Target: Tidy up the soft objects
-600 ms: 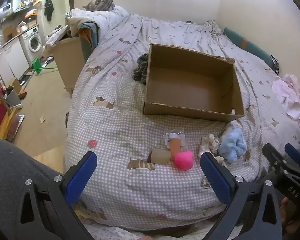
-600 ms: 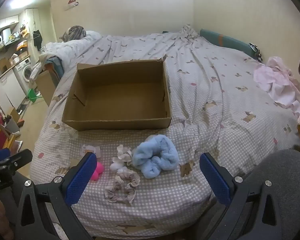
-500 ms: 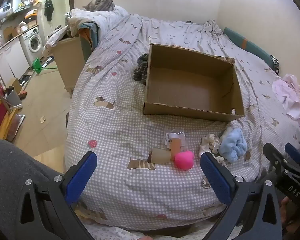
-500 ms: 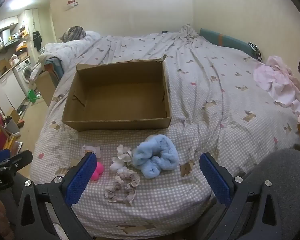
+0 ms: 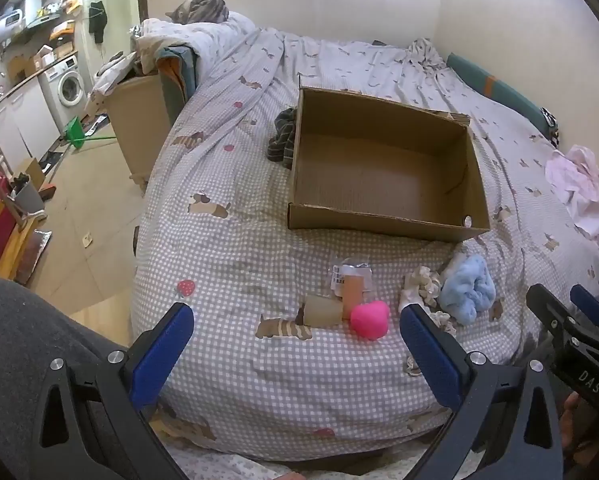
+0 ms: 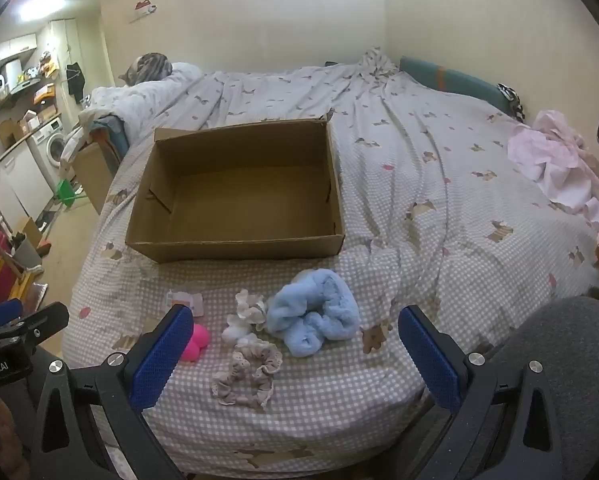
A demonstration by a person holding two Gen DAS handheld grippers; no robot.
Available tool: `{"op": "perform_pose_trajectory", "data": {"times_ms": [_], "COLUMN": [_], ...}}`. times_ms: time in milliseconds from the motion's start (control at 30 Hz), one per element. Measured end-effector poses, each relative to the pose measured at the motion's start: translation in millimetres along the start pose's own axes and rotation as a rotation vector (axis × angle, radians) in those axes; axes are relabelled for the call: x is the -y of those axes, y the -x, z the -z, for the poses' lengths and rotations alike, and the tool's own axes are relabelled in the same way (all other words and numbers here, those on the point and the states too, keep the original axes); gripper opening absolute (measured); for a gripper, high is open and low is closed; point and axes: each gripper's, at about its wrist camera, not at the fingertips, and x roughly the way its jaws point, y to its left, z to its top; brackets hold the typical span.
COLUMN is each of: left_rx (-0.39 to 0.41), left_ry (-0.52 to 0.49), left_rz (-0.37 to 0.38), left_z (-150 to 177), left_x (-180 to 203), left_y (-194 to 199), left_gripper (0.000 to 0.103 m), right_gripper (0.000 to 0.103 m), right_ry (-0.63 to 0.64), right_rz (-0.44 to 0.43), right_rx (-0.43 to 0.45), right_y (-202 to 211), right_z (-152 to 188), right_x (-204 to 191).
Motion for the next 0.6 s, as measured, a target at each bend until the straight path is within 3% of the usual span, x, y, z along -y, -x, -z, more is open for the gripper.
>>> {"op": "perform_pose_trajectory", "data": {"times_ms": [600], "left_rx": [-0.002], "left_ry": [0.005], "left_rz": [0.000], "left_z": [-0.1], "left_x": [0.7], "left_y": [0.8], "left_gripper": [0.103], "right_gripper": [0.103], "right_ry": [-0.004], "right_rz": [-0.005], "right_rx": [-0.001], "right_y": [-0.1], "right_z": [0.0], "right_x": [0.3]}}
